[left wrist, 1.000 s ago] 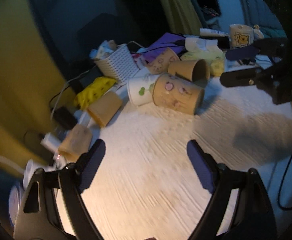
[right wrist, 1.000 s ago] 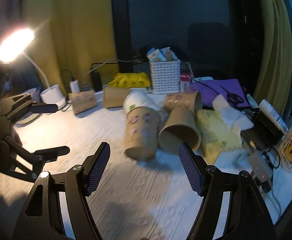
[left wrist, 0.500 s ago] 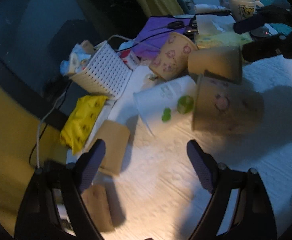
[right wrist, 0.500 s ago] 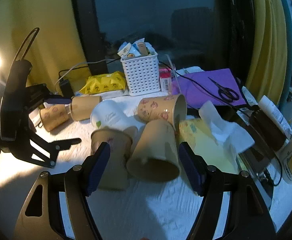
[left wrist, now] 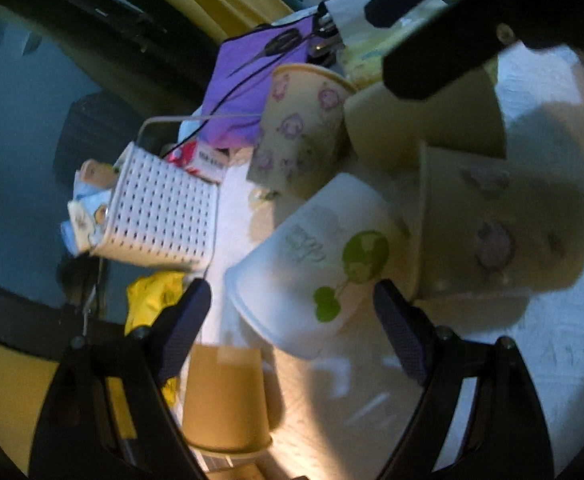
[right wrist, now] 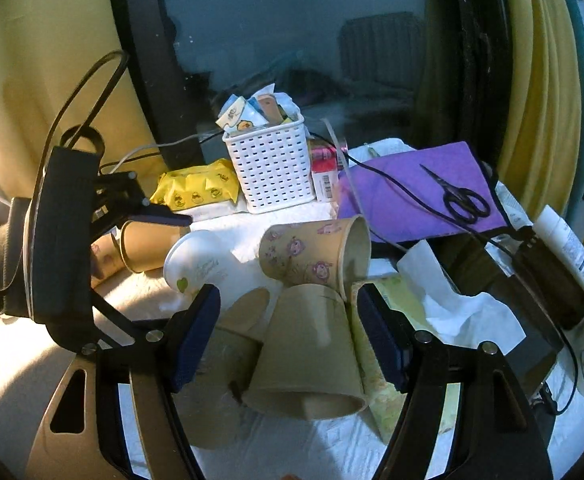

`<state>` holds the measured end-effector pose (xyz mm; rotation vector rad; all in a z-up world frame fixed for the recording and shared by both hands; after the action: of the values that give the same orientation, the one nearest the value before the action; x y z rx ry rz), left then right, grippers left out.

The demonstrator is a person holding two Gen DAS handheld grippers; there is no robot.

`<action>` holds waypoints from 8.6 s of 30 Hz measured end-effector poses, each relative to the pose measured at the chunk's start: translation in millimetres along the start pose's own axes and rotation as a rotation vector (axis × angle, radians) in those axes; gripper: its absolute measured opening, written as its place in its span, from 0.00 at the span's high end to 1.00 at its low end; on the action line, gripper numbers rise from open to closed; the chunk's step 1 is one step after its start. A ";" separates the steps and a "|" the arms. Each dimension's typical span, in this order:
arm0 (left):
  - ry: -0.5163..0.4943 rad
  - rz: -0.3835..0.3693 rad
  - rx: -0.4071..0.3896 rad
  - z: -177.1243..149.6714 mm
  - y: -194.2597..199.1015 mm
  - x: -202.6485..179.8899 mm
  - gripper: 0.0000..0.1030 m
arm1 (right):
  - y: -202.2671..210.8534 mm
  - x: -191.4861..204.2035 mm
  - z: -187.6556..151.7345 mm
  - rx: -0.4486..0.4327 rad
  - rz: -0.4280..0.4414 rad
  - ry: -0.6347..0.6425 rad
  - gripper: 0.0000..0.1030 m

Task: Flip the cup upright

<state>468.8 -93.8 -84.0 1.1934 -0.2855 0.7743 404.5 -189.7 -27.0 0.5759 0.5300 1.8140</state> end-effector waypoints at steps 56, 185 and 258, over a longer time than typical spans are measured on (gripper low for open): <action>0.079 0.000 -0.033 -40.9 200.2 -144.5 0.33 | 124.1 91.6 -102.1 0.029 0.099 0.044 0.28; 1.231 0.008 -0.366 -196.0 300.3 -201.2 0.08 | 111.6 233.7 -180.5 0.064 0.375 0.356 0.34; 1.113 0.511 -0.471 -73.0 422.7 -218.2 0.08 | 313.2 146.2 -151.1 -0.318 0.197 0.193 0.17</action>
<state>14.6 -47.0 68.2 0.1218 0.1708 1.5888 40.4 -153.7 64.9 0.2429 0.3095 2.1029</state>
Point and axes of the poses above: each gripper's, at about its wrist camera, not at the fingertips, and y roughly against the way its jaws point, x to its left, z to its top, the point moved 6 cm from there along -y, roughly the way its jaws point, and after that the axes turned 2 degrees about -x, right-handed, at the moved point
